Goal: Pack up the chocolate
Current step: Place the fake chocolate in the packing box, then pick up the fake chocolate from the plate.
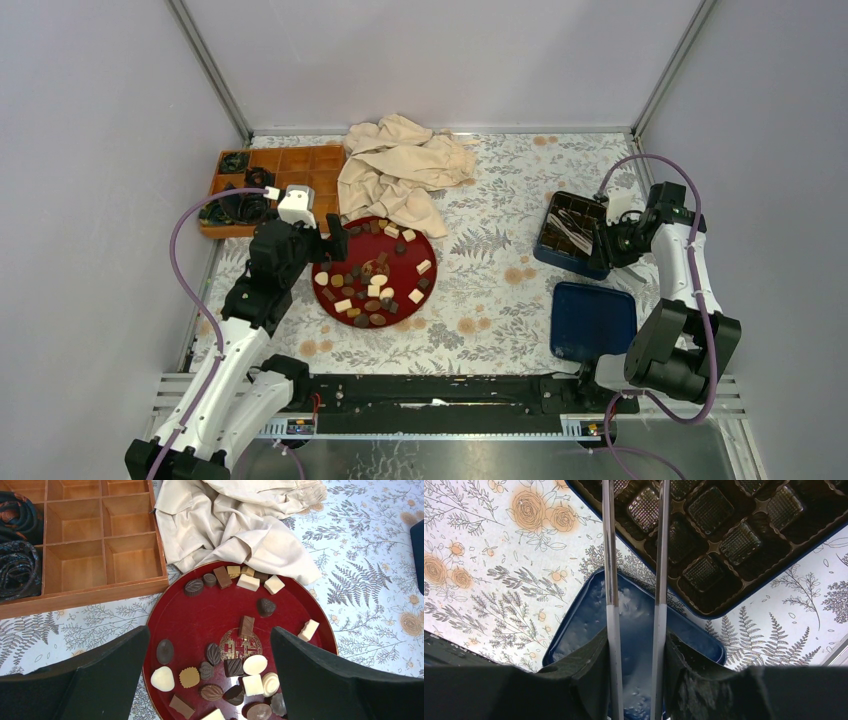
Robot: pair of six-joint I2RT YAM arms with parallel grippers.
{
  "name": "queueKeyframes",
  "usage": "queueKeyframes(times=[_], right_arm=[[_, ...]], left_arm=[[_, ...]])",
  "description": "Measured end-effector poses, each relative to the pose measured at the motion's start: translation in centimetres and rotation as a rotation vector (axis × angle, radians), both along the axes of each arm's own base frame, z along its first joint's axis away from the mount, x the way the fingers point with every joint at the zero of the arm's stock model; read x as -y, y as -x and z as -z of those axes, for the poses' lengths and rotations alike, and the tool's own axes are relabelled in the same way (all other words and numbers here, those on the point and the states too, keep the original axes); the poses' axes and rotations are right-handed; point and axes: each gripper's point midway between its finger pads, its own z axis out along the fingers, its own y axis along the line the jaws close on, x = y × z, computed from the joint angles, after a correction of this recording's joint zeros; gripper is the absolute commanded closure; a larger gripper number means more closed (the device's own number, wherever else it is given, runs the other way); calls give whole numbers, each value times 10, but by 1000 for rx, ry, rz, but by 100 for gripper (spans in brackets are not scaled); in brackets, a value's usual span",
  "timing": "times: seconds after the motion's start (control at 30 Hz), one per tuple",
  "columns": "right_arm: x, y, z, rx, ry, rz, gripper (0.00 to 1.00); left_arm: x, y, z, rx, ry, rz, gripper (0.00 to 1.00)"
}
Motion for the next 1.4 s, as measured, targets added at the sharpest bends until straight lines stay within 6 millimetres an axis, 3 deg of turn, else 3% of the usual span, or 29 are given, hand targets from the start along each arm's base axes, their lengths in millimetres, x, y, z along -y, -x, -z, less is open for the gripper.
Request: queueKeyframes(times=[0.43, 0.8, 0.93, 1.07, 1.23, 1.4], right_arm=[[-5, 0, -4, 10, -26, -19, 60], [-49, -2, -49, 172, -214, -218, 61], [-72, -3, -63, 222, -257, -333, 61], [-108, -1, -69, 247, -272, -492, 60], [-158, 6, -64, 242, -264, -702, 60], [-208, 13, -46, 200, -193, -906, 60]], left_arm=[[0, 0, 0, 0, 0, 0, 2], [0, 0, 0, 0, 0, 0, 2], [0, 0, 0, 0, 0, 0, 2], [0, -1, 1, -4, -2, -1, 2], [0, -1, 3, -9, -3, -2, 2], [-1, -1, 4, -12, -4, -6, 2]])
